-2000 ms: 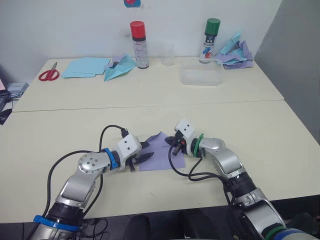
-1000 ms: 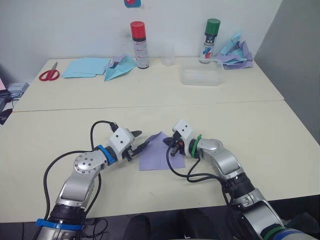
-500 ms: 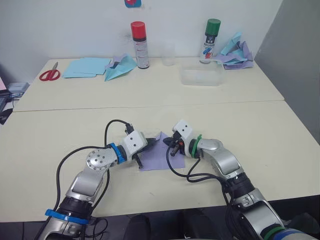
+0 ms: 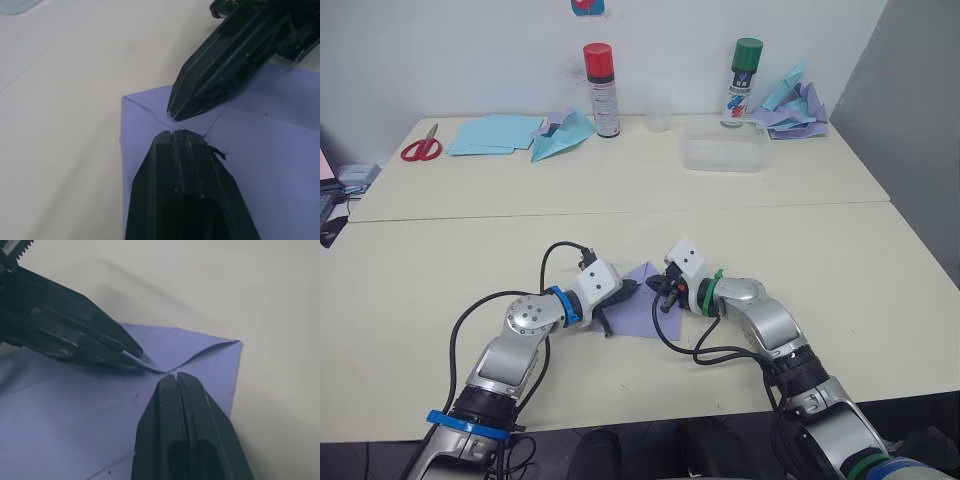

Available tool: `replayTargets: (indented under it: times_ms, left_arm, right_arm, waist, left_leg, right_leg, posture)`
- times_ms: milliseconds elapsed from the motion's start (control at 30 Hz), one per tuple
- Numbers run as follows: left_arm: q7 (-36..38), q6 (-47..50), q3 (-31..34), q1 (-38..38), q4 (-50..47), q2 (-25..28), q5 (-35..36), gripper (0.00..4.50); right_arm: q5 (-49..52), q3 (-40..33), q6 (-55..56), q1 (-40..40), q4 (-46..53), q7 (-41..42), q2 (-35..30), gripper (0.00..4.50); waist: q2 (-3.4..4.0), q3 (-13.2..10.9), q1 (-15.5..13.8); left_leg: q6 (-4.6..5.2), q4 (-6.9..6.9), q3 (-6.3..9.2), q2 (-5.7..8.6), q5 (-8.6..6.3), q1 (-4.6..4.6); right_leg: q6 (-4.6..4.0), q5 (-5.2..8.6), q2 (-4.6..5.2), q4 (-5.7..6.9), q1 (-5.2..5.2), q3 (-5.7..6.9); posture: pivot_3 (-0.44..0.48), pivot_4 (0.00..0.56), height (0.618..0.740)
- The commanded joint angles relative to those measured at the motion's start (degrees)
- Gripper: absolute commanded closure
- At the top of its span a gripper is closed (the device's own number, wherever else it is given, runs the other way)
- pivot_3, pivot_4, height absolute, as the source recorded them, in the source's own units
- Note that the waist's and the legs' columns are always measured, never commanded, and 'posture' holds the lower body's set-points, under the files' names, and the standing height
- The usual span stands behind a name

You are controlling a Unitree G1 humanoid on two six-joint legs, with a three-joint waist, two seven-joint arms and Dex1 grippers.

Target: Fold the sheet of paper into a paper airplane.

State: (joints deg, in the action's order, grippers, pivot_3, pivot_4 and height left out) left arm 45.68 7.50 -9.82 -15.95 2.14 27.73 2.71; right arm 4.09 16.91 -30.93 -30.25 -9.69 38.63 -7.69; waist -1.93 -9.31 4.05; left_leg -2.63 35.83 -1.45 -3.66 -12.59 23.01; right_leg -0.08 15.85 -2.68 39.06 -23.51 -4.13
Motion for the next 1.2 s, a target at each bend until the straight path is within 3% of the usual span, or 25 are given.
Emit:
replayTargets:
  times_ms: [33, 500, 767, 1200]
  left_arm:
    - [0.7, 1.4, 0.4, -1.0, -2.6, -1.1, 2.5, 4.49]
    - [1.7, 7.4, -0.8, 0.4, -2.3, 0.2, 1.9, 4.49]
    - [2.0, 9.0, -1.1, 0.6, -2.1, 0.2, 2.1, 4.49]
    - [2.1, 8.3, -1.3, 0.4, -2.0, 0.8, 1.8, 4.49]
  right_arm:
    - [0.6, 0.5, -0.7, 0.5, 1.7, -0.1, 0.3, 4.50]
    - [0.8, -0.2, -0.8, 0.2, 1.9, 0.0, -0.1, 4.50]
    - [3.9, -6.2, 4.2, -2.4, -0.3, -4.5, 4.8, 4.50]
    - [-1.6, -1.6, 7.7, -7.7, -15.6, -5.6, 6.7, 4.50]
  waist:
    - [0.00, 0.0, 0.0]
    - [0.00, 0.0, -0.4]
    - [0.00, 0.0, -0.4]
    - [0.01, 0.0, -0.4]
  left_leg:
    - [0.00, 0.00, 0.00, 0.00, 0.00, 0.00]
    - [0.00, 0.01, 0.02, -0.01, 0.00, -0.01]
    - [0.00, 0.01, 0.01, -0.01, 0.00, -0.01]
    - [0.00, 0.00, -0.01, -0.02, 0.00, -0.03]
  right_leg:
    - [0.00, 0.00, 0.00, 0.00, 0.00, 0.00]
    - [0.00, 0.00, -0.02, 0.00, 0.00, 0.01]
    - [0.00, 0.00, -0.02, 0.01, 0.00, 0.00]
    - [-0.01, -0.01, -0.01, 0.02, 0.00, -0.02]
  posture:
    - [0.000, 0.150, 0.740]
    - [0.000, 0.150, 0.740]
    - [0.000, 0.150, 0.740]
    - [0.000, 0.150, 0.740]
